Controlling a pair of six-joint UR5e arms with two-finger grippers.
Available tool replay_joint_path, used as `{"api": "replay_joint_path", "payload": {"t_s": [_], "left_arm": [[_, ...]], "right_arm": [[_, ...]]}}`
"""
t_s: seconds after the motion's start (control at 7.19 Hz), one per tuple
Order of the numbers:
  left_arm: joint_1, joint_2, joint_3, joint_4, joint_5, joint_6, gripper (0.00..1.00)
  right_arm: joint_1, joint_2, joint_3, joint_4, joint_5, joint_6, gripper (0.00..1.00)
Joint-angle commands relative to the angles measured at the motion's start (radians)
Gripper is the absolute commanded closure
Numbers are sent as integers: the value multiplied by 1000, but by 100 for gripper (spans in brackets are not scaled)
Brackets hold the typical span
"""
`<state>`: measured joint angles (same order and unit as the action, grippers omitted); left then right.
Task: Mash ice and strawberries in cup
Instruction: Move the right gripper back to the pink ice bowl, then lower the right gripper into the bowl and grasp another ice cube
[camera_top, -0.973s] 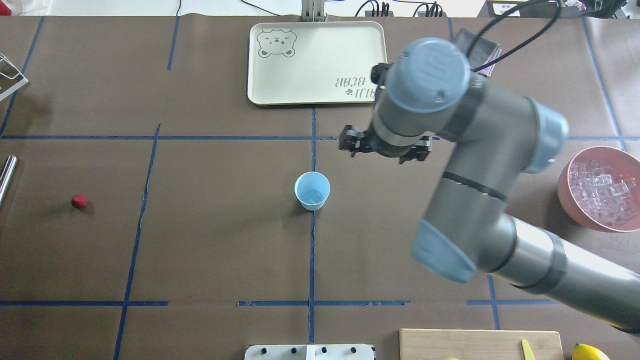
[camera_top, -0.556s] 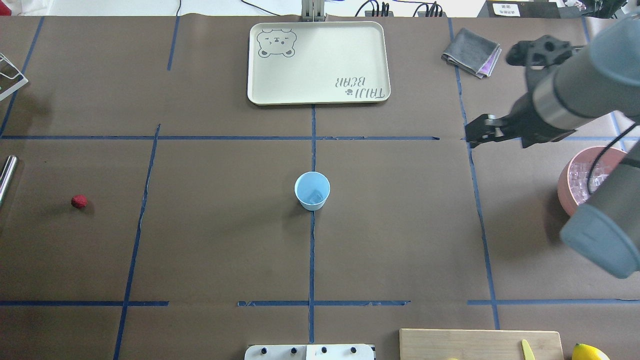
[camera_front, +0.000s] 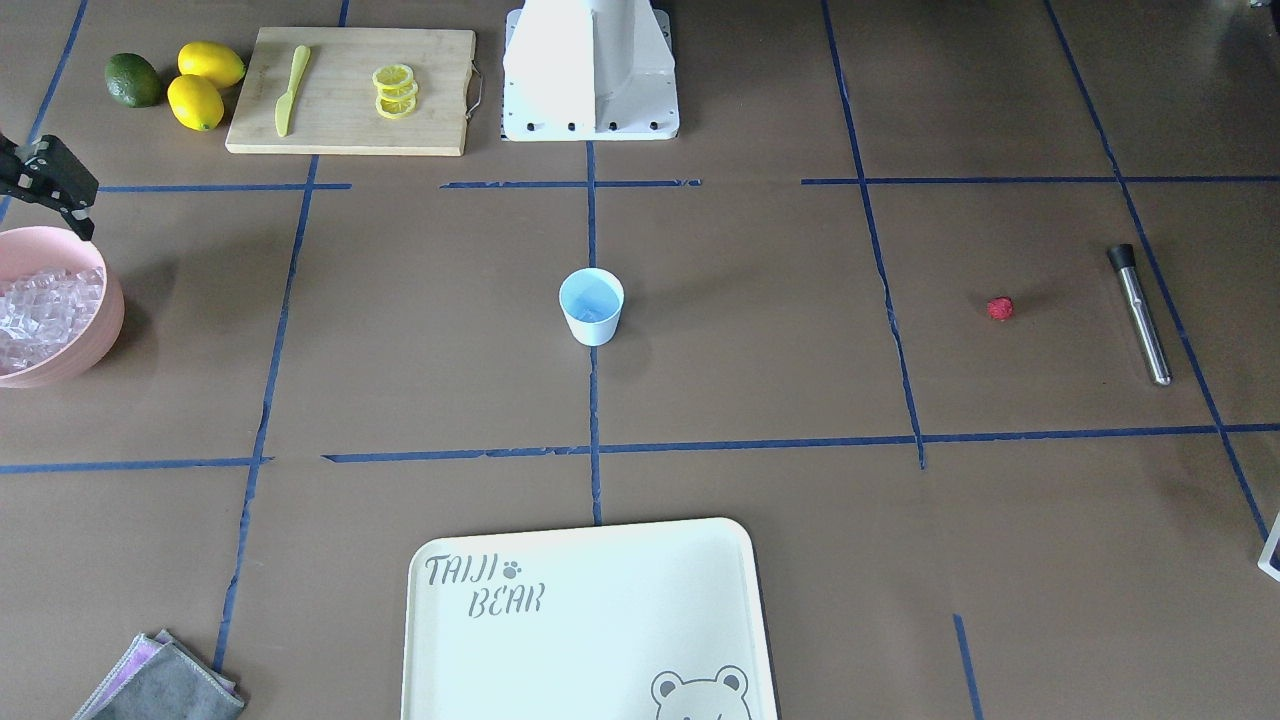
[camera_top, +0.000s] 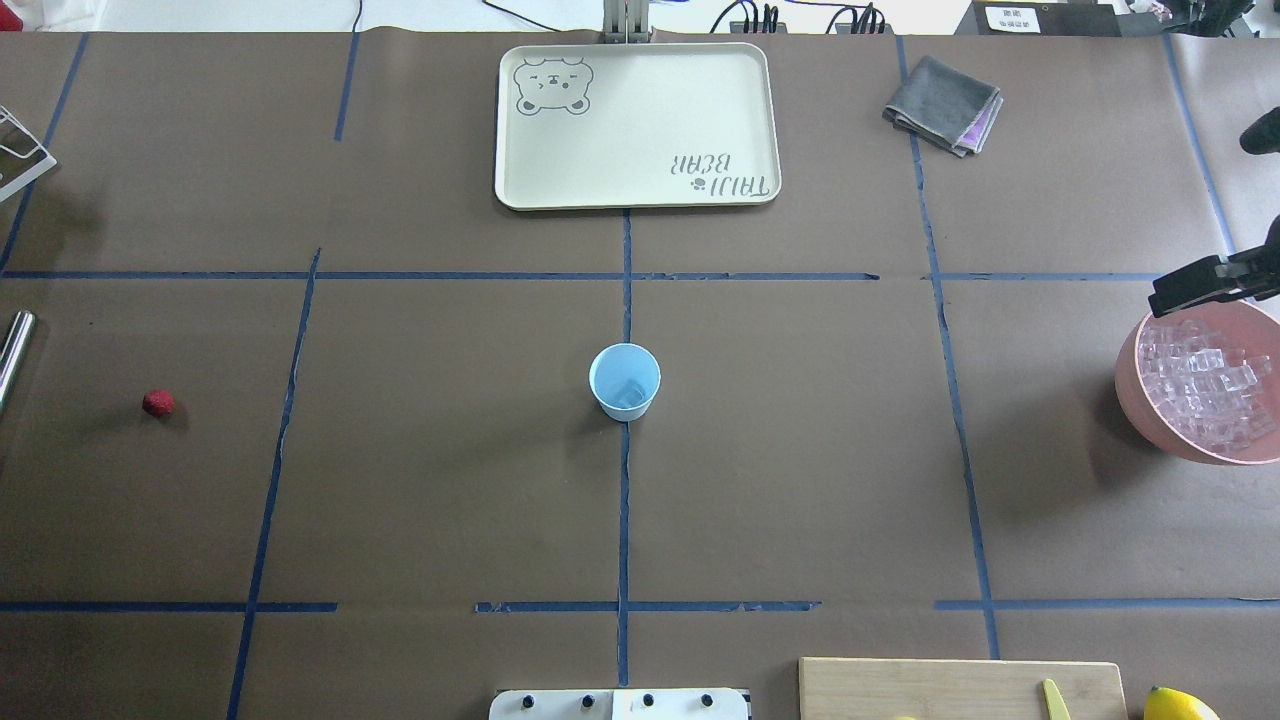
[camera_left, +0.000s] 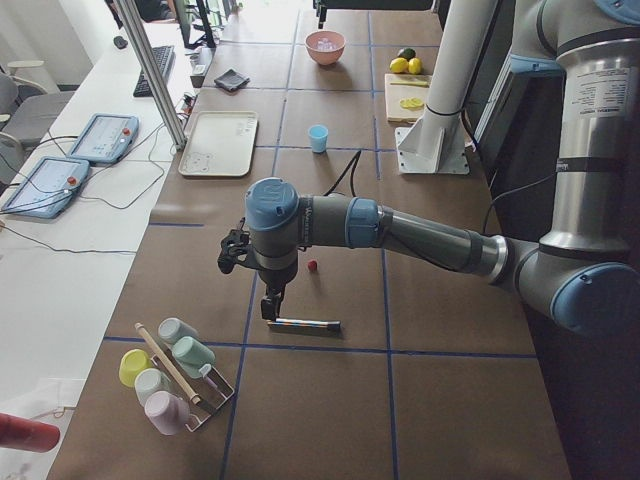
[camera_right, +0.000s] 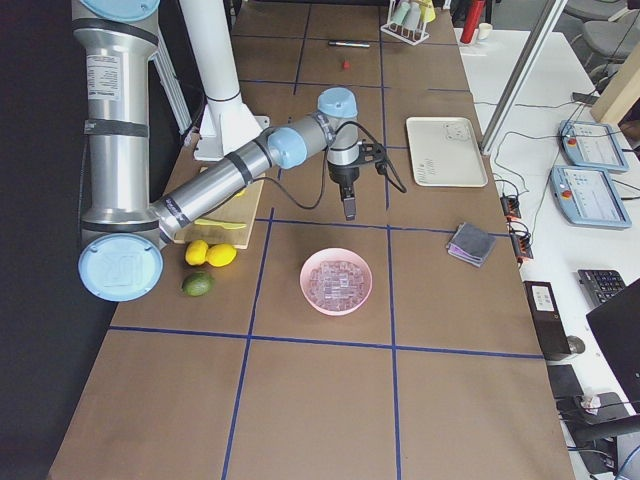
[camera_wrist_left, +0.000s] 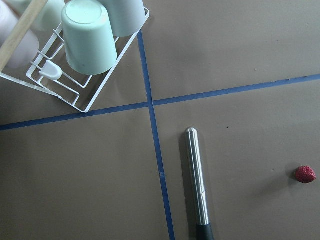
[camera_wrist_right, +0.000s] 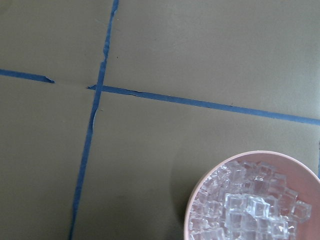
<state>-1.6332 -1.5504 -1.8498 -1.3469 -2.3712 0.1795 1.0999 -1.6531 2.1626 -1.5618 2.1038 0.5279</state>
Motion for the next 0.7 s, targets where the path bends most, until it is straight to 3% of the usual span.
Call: {"api": "replay_joint_path", "payload": {"t_s": [0.0,0.28,0.56], "left_arm": [[1,6,0,0,1,0,0],[0,6,0,0,1,0,0],[1,6,0,0,1,0,0]], "right_arm": [[31,-89,-119,202,48,-31,1],[28,-86,-197,207,48,-39,4],[28,-88,-248,206,48,-103,16]]}}
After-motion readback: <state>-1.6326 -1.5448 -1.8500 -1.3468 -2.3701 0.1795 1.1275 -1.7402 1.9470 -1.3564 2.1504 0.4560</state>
